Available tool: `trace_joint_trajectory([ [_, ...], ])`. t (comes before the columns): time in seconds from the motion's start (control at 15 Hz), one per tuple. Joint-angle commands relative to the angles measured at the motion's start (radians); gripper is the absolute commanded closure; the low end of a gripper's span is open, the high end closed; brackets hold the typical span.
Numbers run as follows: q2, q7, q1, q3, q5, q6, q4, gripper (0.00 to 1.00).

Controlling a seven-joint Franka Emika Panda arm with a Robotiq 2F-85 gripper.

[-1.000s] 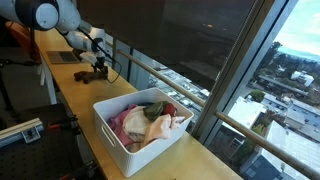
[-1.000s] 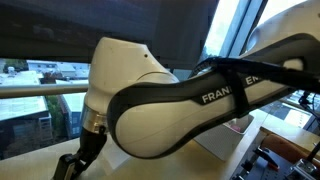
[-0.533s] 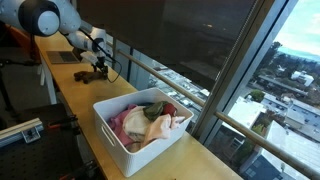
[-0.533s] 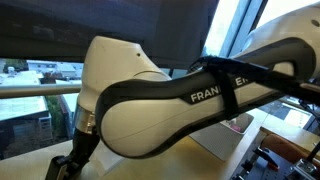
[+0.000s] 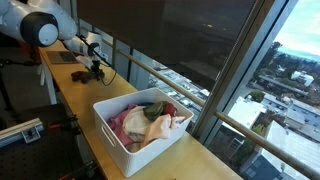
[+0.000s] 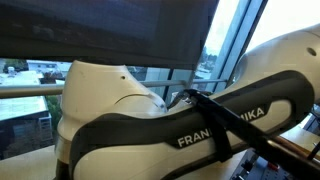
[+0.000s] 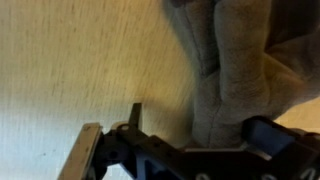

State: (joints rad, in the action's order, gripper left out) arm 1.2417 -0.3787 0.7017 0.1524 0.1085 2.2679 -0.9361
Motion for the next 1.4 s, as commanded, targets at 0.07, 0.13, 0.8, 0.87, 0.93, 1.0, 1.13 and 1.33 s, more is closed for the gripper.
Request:
trace_joint_trajectory([
  [0.07,0.058,0.027,-0.006,0.014,-0.015,-0.055,0.095,0.32],
  [0.13,0.060,0.027,-0.008,0.013,-0.015,-0.060,0.103,0.42],
  [0.8,0.007,0.016,-0.052,0.002,-0.009,-0.072,0.056,1.00],
  [0.87,-0.016,0.012,-0.062,-0.007,-0.003,-0.066,0.028,1.00],
  [0.93,-0.047,0.008,-0.080,-0.019,0.003,-0.056,-0.012,1.00],
  [1.0,-0.076,0.006,-0.095,-0.031,0.008,-0.051,-0.044,1.00],
  [1.13,-0.155,-0.007,-0.129,-0.064,0.020,-0.029,-0.135,1.00],
  [1.33,-0.274,-0.038,-0.158,-0.127,0.043,0.013,-0.262,1.00],
])
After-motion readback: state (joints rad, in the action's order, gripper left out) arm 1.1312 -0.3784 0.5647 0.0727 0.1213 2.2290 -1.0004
